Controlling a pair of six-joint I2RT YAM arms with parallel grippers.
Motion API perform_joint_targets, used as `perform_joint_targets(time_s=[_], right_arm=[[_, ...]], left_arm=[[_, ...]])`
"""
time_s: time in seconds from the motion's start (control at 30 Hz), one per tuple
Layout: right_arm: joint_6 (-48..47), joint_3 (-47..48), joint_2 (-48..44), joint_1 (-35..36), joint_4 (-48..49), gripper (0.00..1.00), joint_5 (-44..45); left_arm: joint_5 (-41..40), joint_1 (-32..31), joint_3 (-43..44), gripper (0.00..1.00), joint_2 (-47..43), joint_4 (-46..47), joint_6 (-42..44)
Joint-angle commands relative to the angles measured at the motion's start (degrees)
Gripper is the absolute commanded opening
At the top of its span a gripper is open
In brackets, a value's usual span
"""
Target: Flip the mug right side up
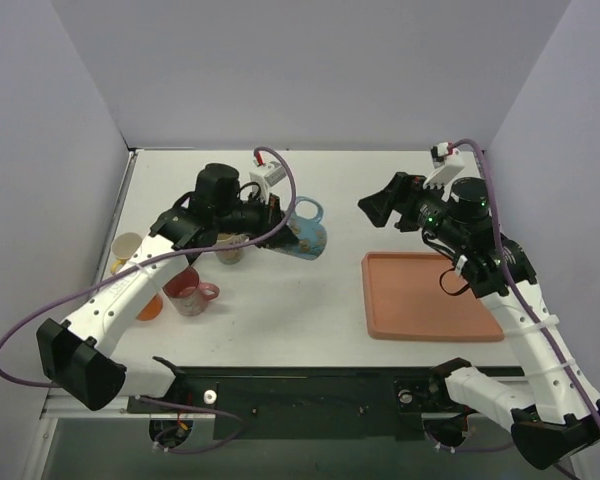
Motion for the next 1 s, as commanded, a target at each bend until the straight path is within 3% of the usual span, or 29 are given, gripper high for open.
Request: perform_joint_targets(time_s=[0.0, 0.07, 0.17, 0.43, 0.73, 0.97], right_arm=[[-1.1, -3.1, -1.0, -2.1, -7.6, 0.85, 14.8], [-2.0, -4.2, -1.6, -2.1, -8.9, 0.86, 16.9], [-2.7, -5.8, -2.7, -2.1, -8.7, 0.86, 17.8], [-2.5, -8.4, -2.6, -2.1, -7.4, 0.86, 19.3], [-3.7, -11.0, -4.9, -2.2, -7.3, 0.86, 20.8], [-4.2, -11.0, -4.8, -2.2, -7.9, 0.86, 20.4]], left_arm=[[-28.8, -0.6, 2.4, 0.00, -0.9, -23.4, 29.0], [-36.9, -1.3, -0.7, 0.00, -1.3, -26.9, 33.6], [-41.5, -1.8, -6.8, 0.00, -2.7, -28.2, 35.9], [-44.7, -2.4, -14.2, 0.00, -3.3, -23.3, 37.8], [-41.4, -6.0, -18.3, 0.00, -3.7, -20.3, 42.9], [-31.5, -5.9, -18.6, 0.00, -2.8, -22.2, 43.4]])
